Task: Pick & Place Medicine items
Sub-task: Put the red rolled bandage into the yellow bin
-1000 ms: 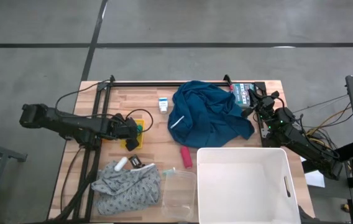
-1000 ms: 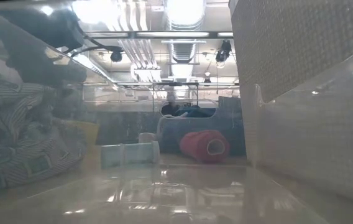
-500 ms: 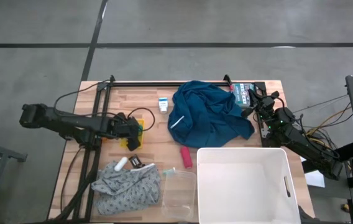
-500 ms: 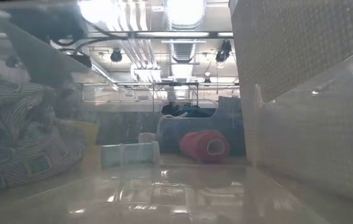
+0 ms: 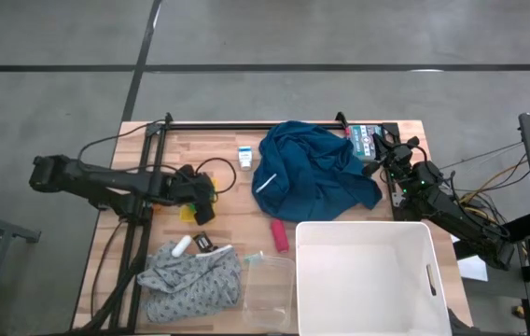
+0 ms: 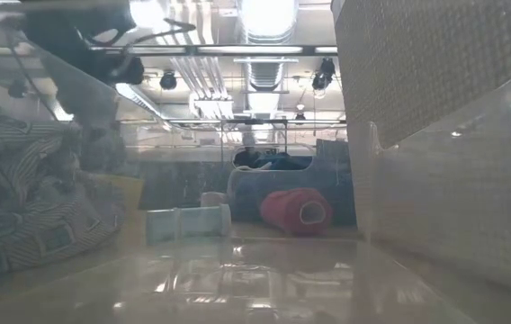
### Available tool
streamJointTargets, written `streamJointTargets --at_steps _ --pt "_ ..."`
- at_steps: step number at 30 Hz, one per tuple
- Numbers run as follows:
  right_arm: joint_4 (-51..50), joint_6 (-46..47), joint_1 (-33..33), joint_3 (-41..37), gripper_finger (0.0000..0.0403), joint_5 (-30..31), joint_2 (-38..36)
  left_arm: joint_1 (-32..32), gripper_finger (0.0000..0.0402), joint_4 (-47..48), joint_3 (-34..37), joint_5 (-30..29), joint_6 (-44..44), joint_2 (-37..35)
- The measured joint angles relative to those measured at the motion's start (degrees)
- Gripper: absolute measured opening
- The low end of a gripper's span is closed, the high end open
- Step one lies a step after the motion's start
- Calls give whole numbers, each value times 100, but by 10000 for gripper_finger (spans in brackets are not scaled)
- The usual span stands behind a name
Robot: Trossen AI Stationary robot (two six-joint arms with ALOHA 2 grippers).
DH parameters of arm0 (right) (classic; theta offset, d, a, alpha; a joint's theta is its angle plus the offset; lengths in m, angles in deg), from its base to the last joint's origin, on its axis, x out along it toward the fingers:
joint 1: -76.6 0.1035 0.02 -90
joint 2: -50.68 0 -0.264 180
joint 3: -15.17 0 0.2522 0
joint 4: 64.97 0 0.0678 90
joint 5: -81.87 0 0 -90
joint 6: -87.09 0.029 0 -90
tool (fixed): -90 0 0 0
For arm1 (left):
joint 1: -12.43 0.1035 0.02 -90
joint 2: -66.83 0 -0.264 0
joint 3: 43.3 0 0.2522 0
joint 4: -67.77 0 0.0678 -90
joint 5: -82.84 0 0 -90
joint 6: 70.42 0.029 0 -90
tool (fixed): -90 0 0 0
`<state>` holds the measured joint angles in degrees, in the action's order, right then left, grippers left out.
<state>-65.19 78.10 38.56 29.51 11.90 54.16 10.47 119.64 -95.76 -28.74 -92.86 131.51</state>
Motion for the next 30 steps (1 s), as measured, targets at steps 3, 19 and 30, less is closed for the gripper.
streamJointTargets --at_steps 3,19,30 --pt "-1 0 0 0 8 0 0 -22 269 -125 -99 0 32 0" --pt "-1 0 1 0 8 -1 -1 -273 293 -2004 -151 586 2000 0" --pt "0 -2 1 0 8 -2 -1 -284 297 -2978 -140 1591 3689 170"
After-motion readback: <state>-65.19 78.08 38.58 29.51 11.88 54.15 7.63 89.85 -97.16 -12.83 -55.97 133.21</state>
